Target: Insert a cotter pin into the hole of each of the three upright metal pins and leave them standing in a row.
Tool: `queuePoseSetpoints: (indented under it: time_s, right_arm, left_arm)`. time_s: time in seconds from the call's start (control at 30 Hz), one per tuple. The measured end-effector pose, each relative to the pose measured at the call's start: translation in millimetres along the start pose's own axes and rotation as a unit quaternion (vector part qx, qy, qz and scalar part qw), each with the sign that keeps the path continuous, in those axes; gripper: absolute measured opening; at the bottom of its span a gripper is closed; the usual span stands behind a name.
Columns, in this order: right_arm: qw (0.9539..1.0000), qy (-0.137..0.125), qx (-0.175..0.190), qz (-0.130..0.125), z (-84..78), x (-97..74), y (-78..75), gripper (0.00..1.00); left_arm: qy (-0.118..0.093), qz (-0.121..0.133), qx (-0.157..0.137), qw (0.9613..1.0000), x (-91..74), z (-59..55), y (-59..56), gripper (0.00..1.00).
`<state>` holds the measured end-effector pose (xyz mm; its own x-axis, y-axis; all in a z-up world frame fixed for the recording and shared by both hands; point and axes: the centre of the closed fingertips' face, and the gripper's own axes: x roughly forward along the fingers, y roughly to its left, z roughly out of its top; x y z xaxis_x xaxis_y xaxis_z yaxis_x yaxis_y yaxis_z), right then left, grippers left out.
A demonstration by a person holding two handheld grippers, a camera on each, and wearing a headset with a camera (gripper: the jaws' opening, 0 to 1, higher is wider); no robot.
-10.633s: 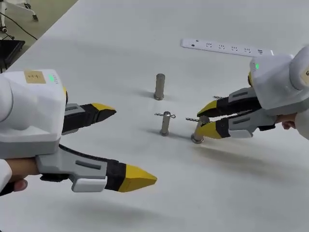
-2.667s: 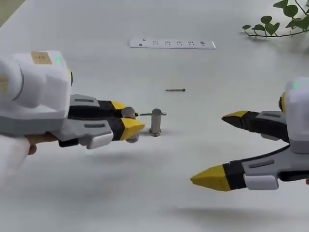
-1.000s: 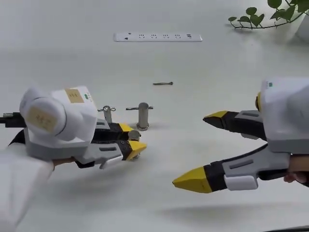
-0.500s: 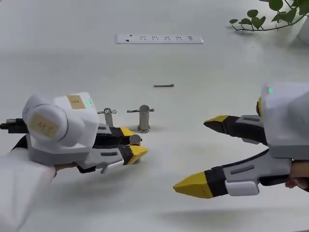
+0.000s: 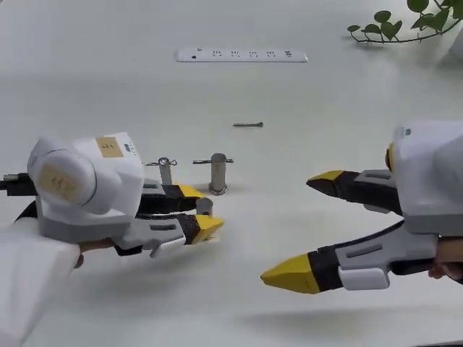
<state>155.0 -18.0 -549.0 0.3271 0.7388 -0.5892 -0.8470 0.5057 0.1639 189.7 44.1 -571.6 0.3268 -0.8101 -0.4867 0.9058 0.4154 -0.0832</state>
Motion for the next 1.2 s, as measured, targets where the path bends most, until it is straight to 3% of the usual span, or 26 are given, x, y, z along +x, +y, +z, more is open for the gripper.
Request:
queuePoseSetpoints:
  time_s: [0.03,0.13,0.3,0.43,0.63,0.7,0.87,1.03,1.2]
  right_arm:
    - [1.0000,0.000,0.000,0.000,-0.1,0.0,0.2,0.93]
    - [1.0000,-0.001,0.001,-0.001,0.2,-0.7,0.2,0.93]
    - [1.0000,-0.001,0.001,-0.002,0.8,-2.3,-0.6,0.93]
    - [1.0000,0.000,0.001,-0.004,0.6,-3.7,-1.9,0.93]
    - [1.0000,0.004,0.002,-0.006,-1.1,-5.8,-2.6,0.93]
    - [1.0000,0.005,0.002,-0.006,-1.7,-6.3,-2.8,0.93]
    - [0.9999,0.007,0.001,-0.007,-2.0,-6.9,-3.6,0.93]
    - [0.9999,0.009,0.000,-0.008,-1.5,-6.1,-4.2,0.93]
    - [0.9999,0.013,-0.002,-0.006,-2.0,-5.7,-3.9,0.93]
  left_arm:
    - [0.001,-0.005,-0.011,0.9999,-2.0,-0.7,-2.0,0.28]
    - [-0.023,-0.015,-0.046,0.9986,-11.9,5.0,-5.4,0.30]
    - [-0.027,-0.031,-0.055,0.9976,-26.5,5.6,-11.6,0.38]
    - [-0.029,-0.027,-0.053,0.9978,-36.4,6.1,-11.6,0.50]
    - [-0.044,-0.018,-0.061,0.9970,-47.8,11.6,-12.1,0.60]
    - [-0.043,-0.013,-0.059,0.9972,-49.8,11.2,-11.8,0.67]
    - [-0.037,-0.002,-0.065,0.9972,-54.8,7.2,-9.5,0.71]
    - [-0.023,0.006,-0.069,0.9973,-59.5,-0.4,-8.0,0.86]
    - [-0.024,0.012,-0.073,0.9970,-65.2,-2.4,-6.6,0.93]
